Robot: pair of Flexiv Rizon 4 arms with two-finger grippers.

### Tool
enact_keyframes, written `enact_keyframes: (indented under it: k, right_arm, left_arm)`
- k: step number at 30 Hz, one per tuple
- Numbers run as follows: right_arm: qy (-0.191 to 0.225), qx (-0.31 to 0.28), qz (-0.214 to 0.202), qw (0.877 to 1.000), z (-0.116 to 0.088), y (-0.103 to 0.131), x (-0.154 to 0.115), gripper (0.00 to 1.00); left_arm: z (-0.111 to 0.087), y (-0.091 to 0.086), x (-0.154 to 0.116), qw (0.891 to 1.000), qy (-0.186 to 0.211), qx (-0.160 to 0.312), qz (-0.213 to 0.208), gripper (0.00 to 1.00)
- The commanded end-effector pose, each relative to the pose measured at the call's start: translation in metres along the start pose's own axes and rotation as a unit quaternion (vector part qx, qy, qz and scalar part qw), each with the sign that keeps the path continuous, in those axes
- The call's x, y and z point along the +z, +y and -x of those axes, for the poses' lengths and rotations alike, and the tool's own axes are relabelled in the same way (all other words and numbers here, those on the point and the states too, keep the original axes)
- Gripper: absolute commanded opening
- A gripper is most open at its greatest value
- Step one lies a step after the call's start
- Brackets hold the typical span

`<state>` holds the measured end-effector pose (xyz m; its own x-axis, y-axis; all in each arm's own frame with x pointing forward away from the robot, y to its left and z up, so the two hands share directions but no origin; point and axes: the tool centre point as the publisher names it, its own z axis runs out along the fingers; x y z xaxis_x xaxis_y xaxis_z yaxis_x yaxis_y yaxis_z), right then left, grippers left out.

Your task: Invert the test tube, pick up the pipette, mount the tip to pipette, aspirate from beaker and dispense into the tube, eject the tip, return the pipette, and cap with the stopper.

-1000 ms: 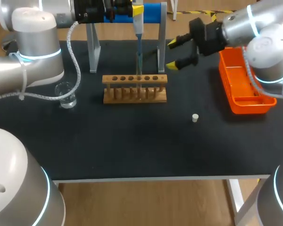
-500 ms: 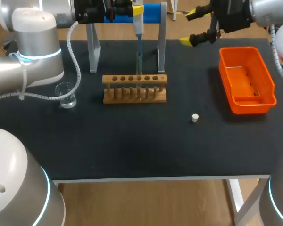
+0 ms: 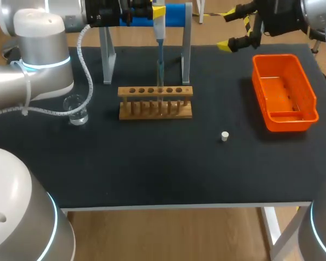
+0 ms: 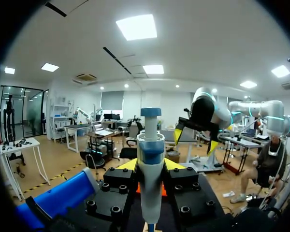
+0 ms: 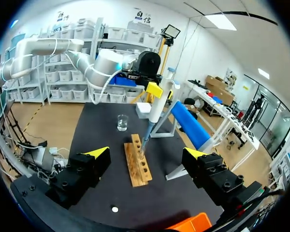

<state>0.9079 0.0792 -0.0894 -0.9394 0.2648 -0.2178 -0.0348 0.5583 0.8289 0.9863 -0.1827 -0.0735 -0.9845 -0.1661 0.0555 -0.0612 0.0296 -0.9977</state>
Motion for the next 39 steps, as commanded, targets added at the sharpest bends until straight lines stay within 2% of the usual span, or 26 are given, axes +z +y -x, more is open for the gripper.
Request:
enact_keyframes:
  k: [1,7,12,13,14,17,18,28,39]
  right_arm:
    - [0.005,-0.002,-0.005,1.0,0.017,0.025,0.004,1.0]
    - [0.009,0.008,-0.011,1.0,0.039,0.061,0.013,1.0]
    - [0.013,0.023,0.003,1.0,0.056,0.085,0.022,1.0]
    - [0.014,0.024,0.005,1.0,0.059,0.091,0.024,0.84]
    - [0.014,0.027,0.005,1.0,0.061,0.094,0.025,0.59]
    - [0.018,0.03,0.009,0.999,0.066,0.106,0.032,0.28]
    - [0.018,0.031,0.01,0.999,0.068,0.111,0.035,0.01]
    - [0.033,0.02,0.052,0.998,0.071,0.152,0.06,0.0]
    - [0.059,0.051,0.092,0.993,0.065,0.156,0.085,0.0]
  left_arm:
    - [-0.001,0.0,0.0,1.0,-0.002,0.001,-0.002,0.0]
    - [-0.001,0.0,0.0,1.0,-0.002,0.001,-0.002,0.0]
    - [-0.001,0.0,0.0,1.0,-0.002,0.001,-0.002,0.0]
    - [-0.001,0.0,0.0,1.0,-0.002,0.001,-0.002,0.0]
    - [-0.001,0.0,0.0,1.0,-0.002,0.001,-0.002,0.0]
    - [-0.001,0.0,0.0,1.0,-0.002,0.001,-0.002,0.0]
    - [-0.001,0.0,0.0,1.0,-0.002,0.001,-0.002,0.0]
    - [-0.001,0.0,0.0,1.0,-0.002,0.001,-0.002,0.0]
    - [-0.001,0.0,0.0,1.0,-0.002,0.001,-0.002,0.0]
